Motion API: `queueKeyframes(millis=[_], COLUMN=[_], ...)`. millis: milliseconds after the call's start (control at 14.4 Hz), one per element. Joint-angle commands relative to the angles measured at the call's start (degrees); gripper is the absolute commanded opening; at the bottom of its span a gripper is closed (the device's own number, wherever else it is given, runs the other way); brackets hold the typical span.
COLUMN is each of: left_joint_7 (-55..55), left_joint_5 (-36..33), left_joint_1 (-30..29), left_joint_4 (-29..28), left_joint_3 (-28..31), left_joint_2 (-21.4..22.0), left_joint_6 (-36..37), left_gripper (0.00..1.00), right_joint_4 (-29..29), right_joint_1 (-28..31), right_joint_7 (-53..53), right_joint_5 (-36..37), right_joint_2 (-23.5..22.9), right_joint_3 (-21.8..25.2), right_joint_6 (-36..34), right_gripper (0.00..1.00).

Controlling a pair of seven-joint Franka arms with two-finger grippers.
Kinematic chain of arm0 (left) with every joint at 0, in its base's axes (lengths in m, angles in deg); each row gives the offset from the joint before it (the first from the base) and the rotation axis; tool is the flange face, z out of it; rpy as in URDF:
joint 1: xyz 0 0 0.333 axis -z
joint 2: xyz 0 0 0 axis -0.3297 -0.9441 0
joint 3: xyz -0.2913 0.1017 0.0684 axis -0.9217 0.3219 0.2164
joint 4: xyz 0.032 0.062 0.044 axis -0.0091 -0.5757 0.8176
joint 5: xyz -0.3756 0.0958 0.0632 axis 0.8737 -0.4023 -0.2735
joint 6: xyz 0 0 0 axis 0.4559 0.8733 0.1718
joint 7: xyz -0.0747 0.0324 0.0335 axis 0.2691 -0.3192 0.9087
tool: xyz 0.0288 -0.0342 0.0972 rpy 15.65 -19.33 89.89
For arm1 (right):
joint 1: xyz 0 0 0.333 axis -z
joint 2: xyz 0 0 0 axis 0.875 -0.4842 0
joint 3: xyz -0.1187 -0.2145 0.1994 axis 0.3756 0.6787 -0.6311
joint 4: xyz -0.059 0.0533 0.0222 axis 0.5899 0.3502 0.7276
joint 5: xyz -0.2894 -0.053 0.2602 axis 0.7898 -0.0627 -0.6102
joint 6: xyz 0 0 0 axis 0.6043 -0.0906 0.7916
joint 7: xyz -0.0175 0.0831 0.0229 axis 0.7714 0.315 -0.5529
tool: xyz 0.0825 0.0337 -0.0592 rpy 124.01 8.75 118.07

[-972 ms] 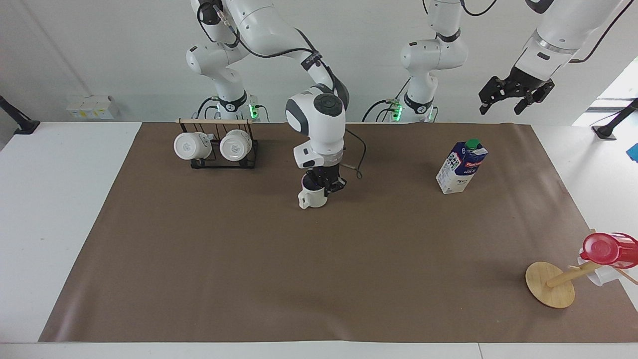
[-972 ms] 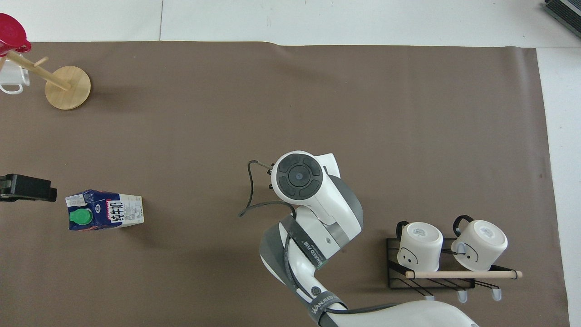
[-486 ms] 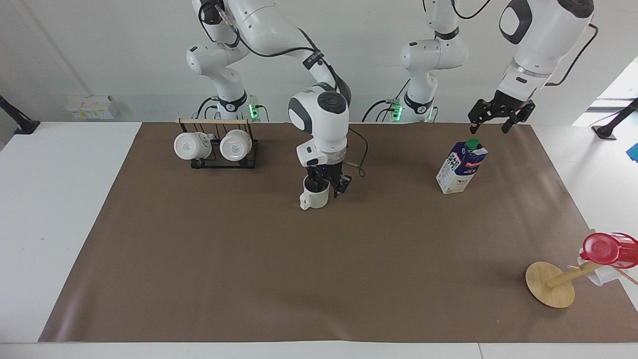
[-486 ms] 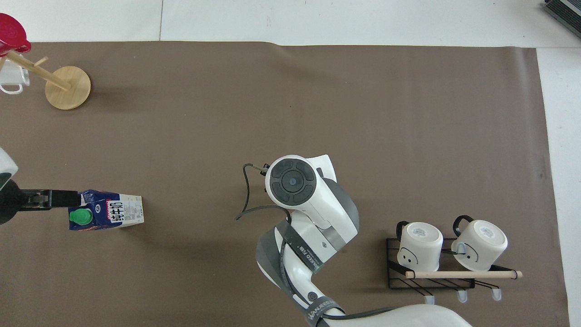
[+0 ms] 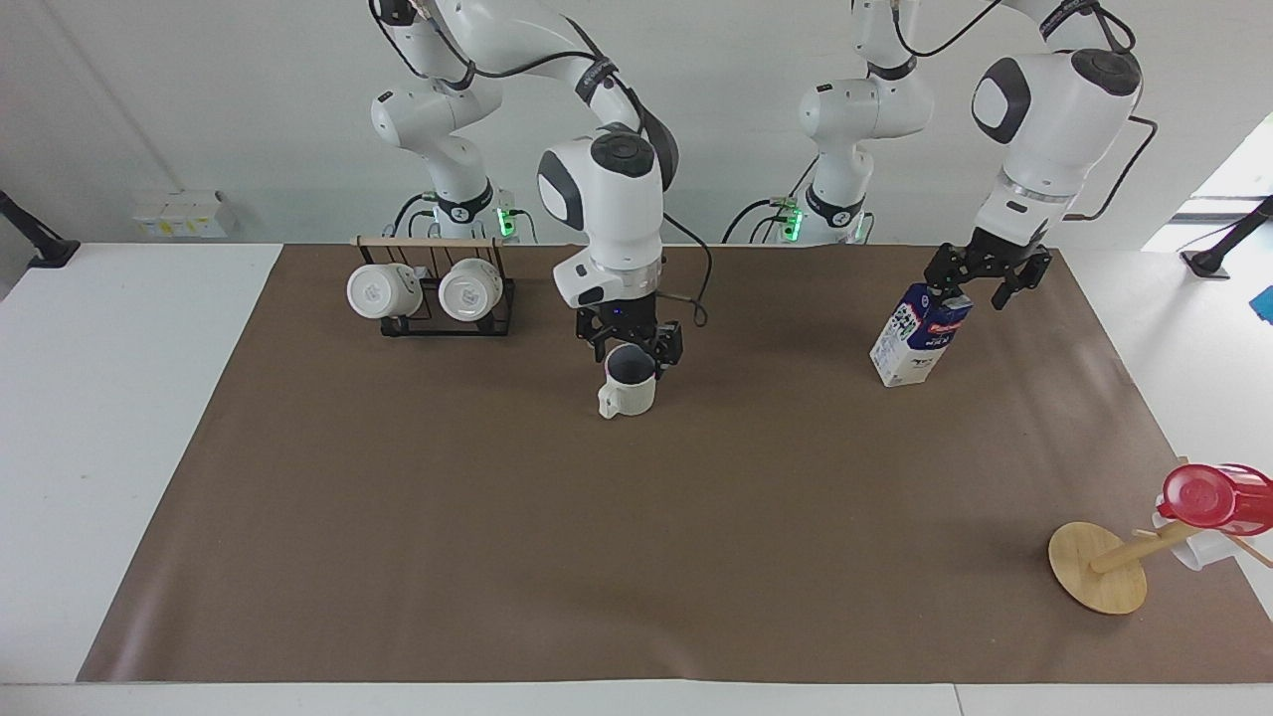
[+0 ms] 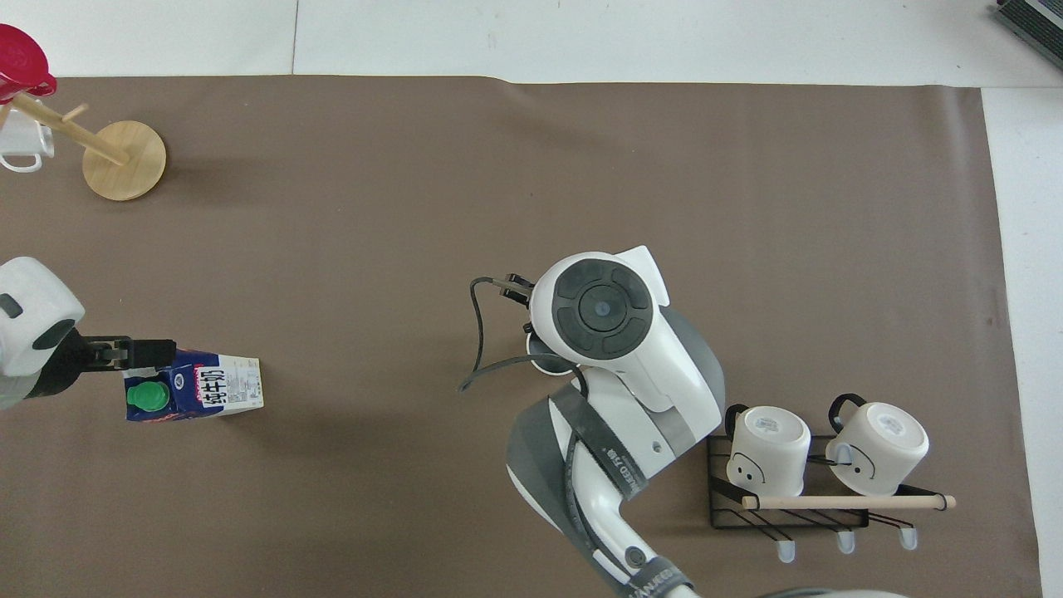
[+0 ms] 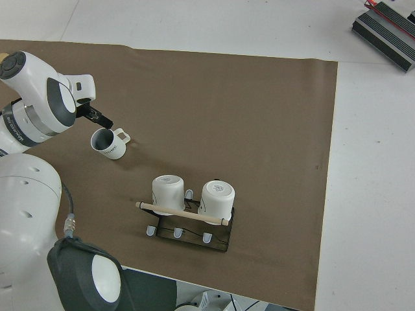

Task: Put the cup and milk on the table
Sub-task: 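Lower the mug with the right gripper while the left gripper grasps the carton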

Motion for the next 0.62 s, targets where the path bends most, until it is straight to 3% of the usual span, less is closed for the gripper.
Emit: queueKeyframes(millis=[0,556], left_joint_7=[0.9,0.9], left_joint_5=[-0.9,-0.9], left_joint_1=[-0.1,0.3], left_joint_4=[-3.0,-2.9], left_joint_3=[-0.3,-0.4], left_joint_2=[-0.3,-0.2], left_joint_6=[-3.3,-1.3], left_gripper=[1.0,1.0], right_joint_4=[-1.0,-1.4], right_joint_1=[3.4,14.1], right_joint_7=[-6.4,-19.4], right_joint_5=[-0.4,-0.4], right_joint_2=[3.9,9.0], right_joint_3=[-0.5,-0.4], right_joint_6=[-4.6,-12.9], right_gripper=[1.0,1.0])
